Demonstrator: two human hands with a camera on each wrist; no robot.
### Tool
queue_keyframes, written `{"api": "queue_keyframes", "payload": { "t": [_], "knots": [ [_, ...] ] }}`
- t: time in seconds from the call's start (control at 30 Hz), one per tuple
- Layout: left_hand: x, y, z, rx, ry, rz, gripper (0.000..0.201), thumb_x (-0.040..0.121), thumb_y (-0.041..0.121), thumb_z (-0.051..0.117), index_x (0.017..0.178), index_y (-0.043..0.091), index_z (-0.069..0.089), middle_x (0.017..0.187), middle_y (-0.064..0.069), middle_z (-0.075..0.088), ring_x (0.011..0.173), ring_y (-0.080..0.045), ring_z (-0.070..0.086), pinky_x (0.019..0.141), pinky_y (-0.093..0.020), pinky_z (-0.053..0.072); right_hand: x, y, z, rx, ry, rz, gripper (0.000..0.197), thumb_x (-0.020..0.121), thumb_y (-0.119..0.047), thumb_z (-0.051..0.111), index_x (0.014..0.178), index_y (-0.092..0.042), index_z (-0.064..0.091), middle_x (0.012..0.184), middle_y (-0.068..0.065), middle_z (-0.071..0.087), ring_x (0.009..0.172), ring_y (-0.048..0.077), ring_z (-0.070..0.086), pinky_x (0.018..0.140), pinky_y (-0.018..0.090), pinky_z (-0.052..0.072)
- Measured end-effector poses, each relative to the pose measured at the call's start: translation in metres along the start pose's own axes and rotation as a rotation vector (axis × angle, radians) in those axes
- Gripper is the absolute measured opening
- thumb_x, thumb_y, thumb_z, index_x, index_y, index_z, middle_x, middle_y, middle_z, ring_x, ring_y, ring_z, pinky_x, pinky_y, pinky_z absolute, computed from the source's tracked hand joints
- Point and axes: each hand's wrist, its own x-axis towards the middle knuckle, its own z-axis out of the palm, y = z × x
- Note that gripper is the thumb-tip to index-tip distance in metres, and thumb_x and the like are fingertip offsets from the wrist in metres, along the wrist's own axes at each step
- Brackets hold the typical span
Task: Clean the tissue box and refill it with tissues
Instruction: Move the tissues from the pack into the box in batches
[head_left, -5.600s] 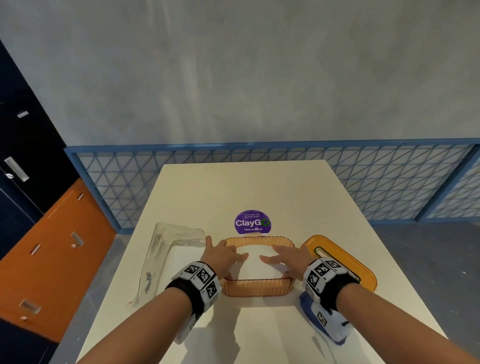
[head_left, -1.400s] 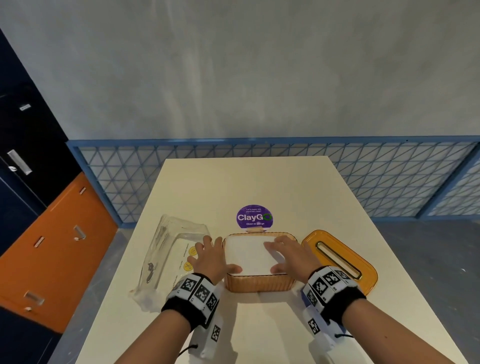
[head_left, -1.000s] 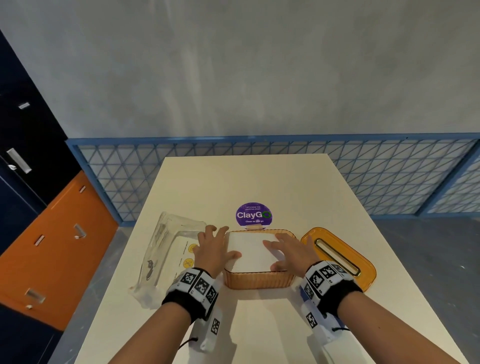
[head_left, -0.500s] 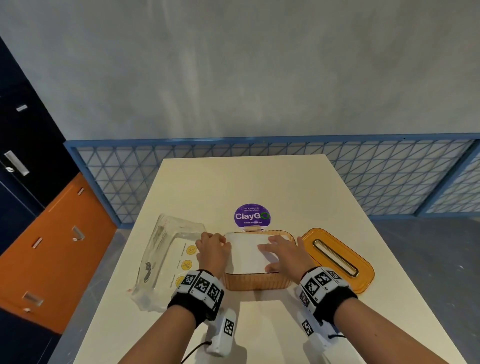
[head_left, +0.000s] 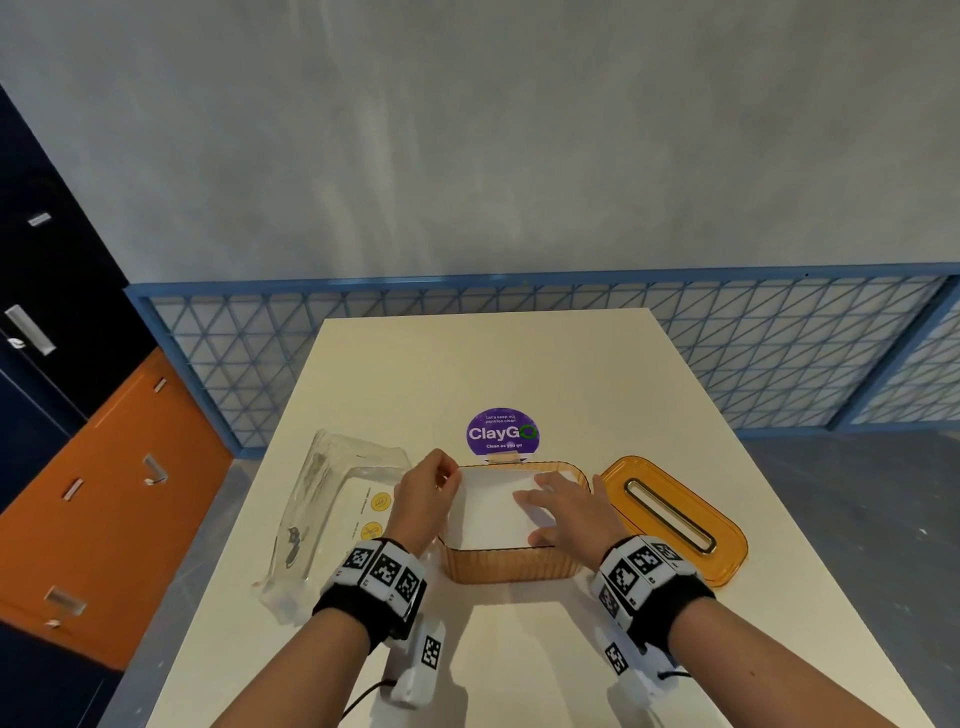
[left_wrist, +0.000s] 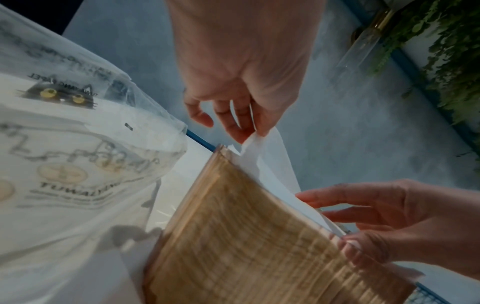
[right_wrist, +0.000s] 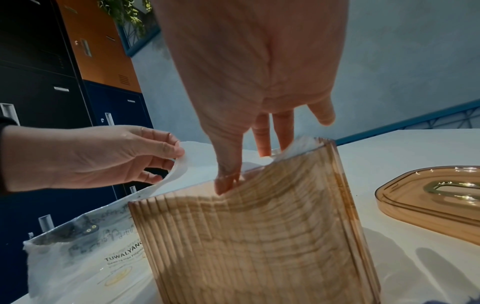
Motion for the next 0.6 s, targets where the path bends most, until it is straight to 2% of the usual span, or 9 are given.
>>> {"api": "queue_keyframes", "payload": {
  "t": [0.07, 0.1, 0.17, 0.27, 0.4, 0.5, 0.53, 0.6],
  "knots": [
    [-0.002, -0.001, -0.004, 0.119, -0.096, 0.026, 0.012, 0.09, 0.017, 0.057, 0.086, 0.025, 0.049, 0.087, 0.006, 0.06, 0.086, -0.017, 0.057, 0.087, -0.036, 0.042, -0.001, 0.0, -0.001, 0.004, -0.006, -0.006, 0.055, 0.09, -0.039, 0.057, 0.14, -0.038, 0.035, 0.156, -0.003, 0.024, 0.144, 0.019, 0.023, 0.116, 0.056, 0.004],
    [-0.004, 0.001, -0.005, 0.226, -0.162, 0.041, 0.014, 0.087, 0.02, 0.061, 0.095, 0.024, 0.05, 0.096, 0.005, 0.061, 0.093, -0.017, 0.057, 0.092, -0.037, 0.037, -0.001, 0.001, -0.003, 0.005, -0.012, -0.011, 0.055, 0.09, -0.038, 0.057, 0.14, -0.038, 0.035, 0.156, -0.004, 0.023, 0.144, 0.019, 0.022, 0.116, 0.056, 0.004],
    [-0.006, 0.001, -0.008, 0.403, -0.288, 0.056, 0.041, 0.083, 0.024, 0.067, 0.117, 0.023, 0.045, 0.112, 0.005, 0.058, 0.108, -0.018, 0.05, 0.098, -0.038, 0.029, -0.002, 0.003, -0.006, 0.0, -0.032, -0.023, 0.055, 0.09, -0.037, 0.057, 0.14, -0.038, 0.035, 0.156, -0.004, 0.022, 0.145, 0.019, 0.022, 0.116, 0.056, 0.004],
    [-0.003, 0.003, -0.007, 0.552, -0.365, 0.076, 0.061, 0.081, 0.022, 0.071, 0.131, 0.023, 0.035, 0.127, 0.0, 0.051, 0.121, -0.021, 0.042, 0.101, -0.041, 0.027, -0.003, 0.005, -0.011, 0.001, -0.05, -0.033, 0.056, 0.089, -0.035, 0.059, 0.14, -0.038, 0.036, 0.156, -0.004, 0.023, 0.144, 0.019, 0.023, 0.116, 0.057, 0.005],
    [0.0, 0.003, 0.003, 0.774, -0.373, 0.178, 0.069, 0.082, 0.022, 0.069, 0.137, 0.024, 0.028, 0.14, 0.001, 0.043, 0.127, -0.021, 0.038, 0.102, -0.043, 0.029, -0.004, 0.002, -0.01, -0.032, -0.038, -0.038, 0.056, 0.089, -0.033, 0.06, 0.139, -0.037, 0.037, 0.155, -0.003, 0.024, 0.144, 0.02, 0.024, 0.116, 0.056, 0.007],
    [0.008, 0.01, 0.004, 0.72, -0.424, 0.107, 0.076, 0.078, 0.027, 0.072, 0.139, 0.024, 0.027, 0.14, 0.001, 0.043, 0.129, -0.022, 0.037, 0.104, -0.046, 0.027, -0.005, -0.006, -0.009, -0.094, -0.005, -0.104, 0.051, 0.091, -0.029, 0.057, 0.138, -0.038, 0.039, 0.155, -0.003, 0.024, 0.144, 0.018, 0.023, 0.116, 0.056, 0.007],
    [0.011, 0.012, 0.004, 0.673, -0.428, 0.077, 0.071, 0.079, 0.031, 0.071, 0.137, 0.025, 0.03, 0.138, 0.002, 0.044, 0.129, -0.022, 0.037, 0.103, -0.047, 0.026, -0.006, -0.008, -0.008, -0.119, 0.007, -0.131, 0.049, 0.093, -0.027, 0.055, 0.138, -0.038, 0.04, 0.155, -0.003, 0.024, 0.144, 0.017, 0.023, 0.116, 0.056, 0.008],
    [0.018, 0.015, 0.003, 0.613, -0.356, 0.092, 0.048, 0.085, 0.035, 0.063, 0.127, 0.024, 0.043, 0.131, 0.003, 0.05, 0.125, -0.021, 0.041, 0.101, -0.045, 0.026, -0.006, -0.013, -0.007, -0.154, 0.026, -0.166, 0.045, 0.095, -0.02, 0.051, 0.136, -0.037, 0.043, 0.154, -0.002, 0.026, 0.143, 0.017, 0.023, 0.115, 0.057, 0.009]
  ]
}}
